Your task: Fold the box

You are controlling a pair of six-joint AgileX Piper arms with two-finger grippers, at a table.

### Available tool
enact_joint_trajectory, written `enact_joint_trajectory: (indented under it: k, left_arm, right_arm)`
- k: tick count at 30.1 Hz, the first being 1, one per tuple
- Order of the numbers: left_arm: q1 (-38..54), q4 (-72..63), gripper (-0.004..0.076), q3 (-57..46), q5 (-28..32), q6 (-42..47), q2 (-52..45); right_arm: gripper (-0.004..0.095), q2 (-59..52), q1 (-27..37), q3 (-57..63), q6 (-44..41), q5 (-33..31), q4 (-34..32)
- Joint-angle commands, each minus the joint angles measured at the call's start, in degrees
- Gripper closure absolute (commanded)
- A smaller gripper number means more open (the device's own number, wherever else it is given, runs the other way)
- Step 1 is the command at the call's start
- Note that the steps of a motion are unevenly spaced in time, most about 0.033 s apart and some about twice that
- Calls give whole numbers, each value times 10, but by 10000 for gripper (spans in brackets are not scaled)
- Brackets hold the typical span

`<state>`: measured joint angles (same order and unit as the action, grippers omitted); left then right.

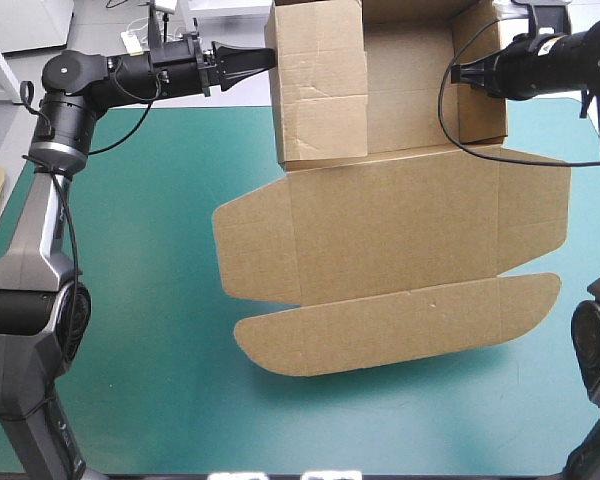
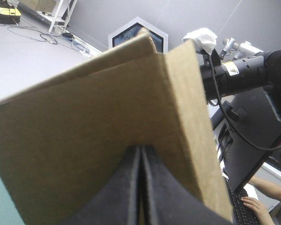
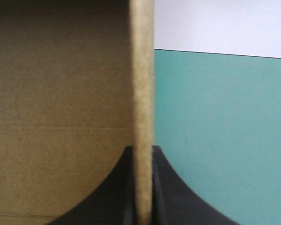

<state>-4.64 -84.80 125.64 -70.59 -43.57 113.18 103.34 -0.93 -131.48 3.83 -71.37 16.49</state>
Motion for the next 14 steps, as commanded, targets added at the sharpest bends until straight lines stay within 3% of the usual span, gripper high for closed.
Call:
enact_joint_trajectory:
  k: [1,5,11,14]
  left_arm:
    - [-11,-32,732,17,-35,29,-39]
    - [-15,-7,650,17,-35,42,-41]
    - [-27,18,283,17,-33,67,-41]
    - [-34,17,186,17,-28,67,-41]
  right_arm:
    - [925,-27,-7,-18,-18,37,12]
    - [925,-22,-7,-18,-20,37,2]
    - [924,-15,-8,-18,-28,37,-4]
    - [925,-8,-11,-18,-29,37,-11]
